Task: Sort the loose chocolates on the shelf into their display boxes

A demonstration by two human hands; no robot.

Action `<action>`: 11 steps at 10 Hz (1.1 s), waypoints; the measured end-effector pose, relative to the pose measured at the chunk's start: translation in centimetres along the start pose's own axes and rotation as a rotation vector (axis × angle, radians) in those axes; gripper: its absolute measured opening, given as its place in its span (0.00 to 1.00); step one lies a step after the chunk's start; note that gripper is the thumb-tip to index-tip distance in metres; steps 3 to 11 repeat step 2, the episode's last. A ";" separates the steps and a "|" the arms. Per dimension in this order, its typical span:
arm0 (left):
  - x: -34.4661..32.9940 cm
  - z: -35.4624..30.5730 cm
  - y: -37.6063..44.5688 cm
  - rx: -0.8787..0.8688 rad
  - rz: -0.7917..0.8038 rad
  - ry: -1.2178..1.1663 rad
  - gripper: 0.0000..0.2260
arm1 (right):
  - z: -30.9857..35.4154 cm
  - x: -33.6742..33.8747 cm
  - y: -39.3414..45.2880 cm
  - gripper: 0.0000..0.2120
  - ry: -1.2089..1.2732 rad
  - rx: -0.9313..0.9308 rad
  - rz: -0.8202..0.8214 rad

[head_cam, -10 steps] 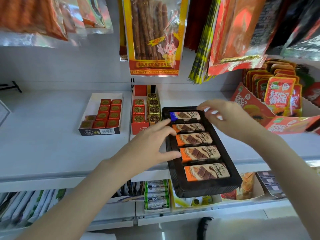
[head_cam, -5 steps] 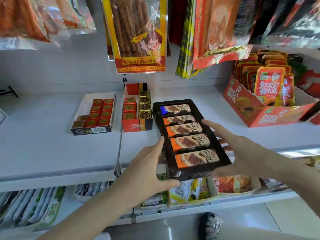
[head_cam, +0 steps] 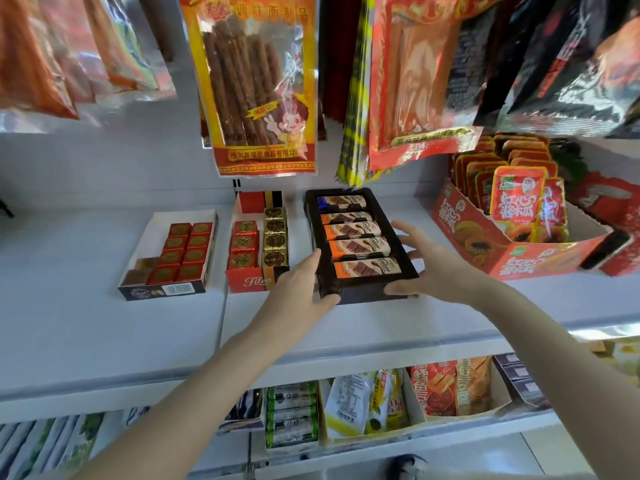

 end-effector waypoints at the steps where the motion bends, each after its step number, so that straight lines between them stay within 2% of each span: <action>1: -0.1 0.1 -0.1 0.000 0.003 -0.006 0.33 | -0.1 0.3 0.1 0.46 -0.017 -0.034 0.007; 2: 0.6 -0.2 -1.1 -0.007 0.010 0.017 0.30 | 0.9 1.3 -1.0 0.43 -0.182 0.003 -0.079; 11: 0.6 -0.2 -1.1 -0.007 0.010 0.017 0.30 | 0.9 1.3 -1.0 0.43 -0.182 0.003 -0.079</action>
Point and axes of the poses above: each hand's wrist, its own y-axis towards the middle knuckle, its own x-axis out of the back of the hand, z = x × y, the point moved 4 cm from there along y, towards the middle knuckle, and after that the axes turned 10 degrees about y, right-handed, at the moved point
